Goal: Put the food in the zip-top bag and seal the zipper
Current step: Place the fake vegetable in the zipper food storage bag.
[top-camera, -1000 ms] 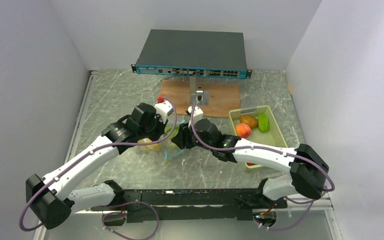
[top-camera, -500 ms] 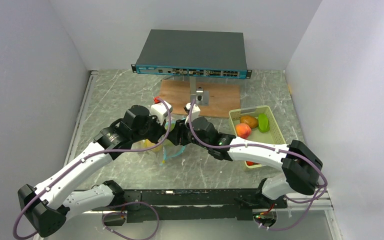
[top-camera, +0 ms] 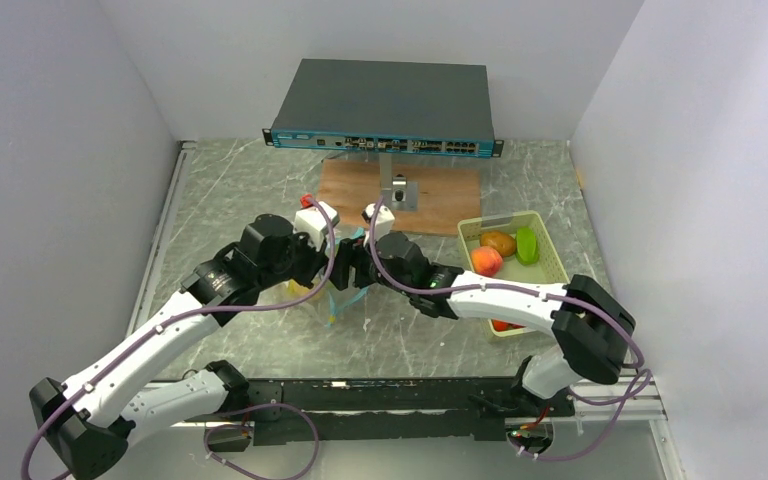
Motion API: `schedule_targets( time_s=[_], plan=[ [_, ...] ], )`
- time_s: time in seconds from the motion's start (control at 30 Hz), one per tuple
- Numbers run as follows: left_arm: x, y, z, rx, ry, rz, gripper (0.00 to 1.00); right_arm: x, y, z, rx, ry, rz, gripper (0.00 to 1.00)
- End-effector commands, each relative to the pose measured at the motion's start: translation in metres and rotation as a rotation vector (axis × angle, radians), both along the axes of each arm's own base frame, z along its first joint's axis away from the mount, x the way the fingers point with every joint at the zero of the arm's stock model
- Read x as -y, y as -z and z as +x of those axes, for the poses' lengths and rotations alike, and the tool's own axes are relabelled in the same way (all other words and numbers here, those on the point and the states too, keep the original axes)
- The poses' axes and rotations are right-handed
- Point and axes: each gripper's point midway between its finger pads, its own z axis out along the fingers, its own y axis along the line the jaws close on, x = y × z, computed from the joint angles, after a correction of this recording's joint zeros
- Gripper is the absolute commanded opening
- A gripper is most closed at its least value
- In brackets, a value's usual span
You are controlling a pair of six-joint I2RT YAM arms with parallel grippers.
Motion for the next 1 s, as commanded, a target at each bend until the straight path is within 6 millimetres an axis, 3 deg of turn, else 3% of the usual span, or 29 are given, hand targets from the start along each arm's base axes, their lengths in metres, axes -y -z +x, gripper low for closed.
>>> schedule_targets(
  time_s=[0.0,0.23,0.6,0.97],
  plan=[
    [0.001,-0.015,0.005,0.055,-0.012,-0.026,0.0,-0.011,-0.044,0.016,0.092,0.027,0.058,0.76],
    [0.001,-0.012,0.006,0.042,-0.012,-0.017,0.0,-0.01,-0.037,0.016,0.065,0.033,0.024,0.99],
    [-0.005,-0.007,0.012,0.042,-0.062,0.013,0.0,0.007,-0.037,0.005,0.056,0.022,-0.029,1.0],
    [-0.015,0.007,0.024,0.01,-0.143,0.09,0.0,0.05,-0.062,-0.021,0.079,0.02,-0.021,0.98]
  ],
)
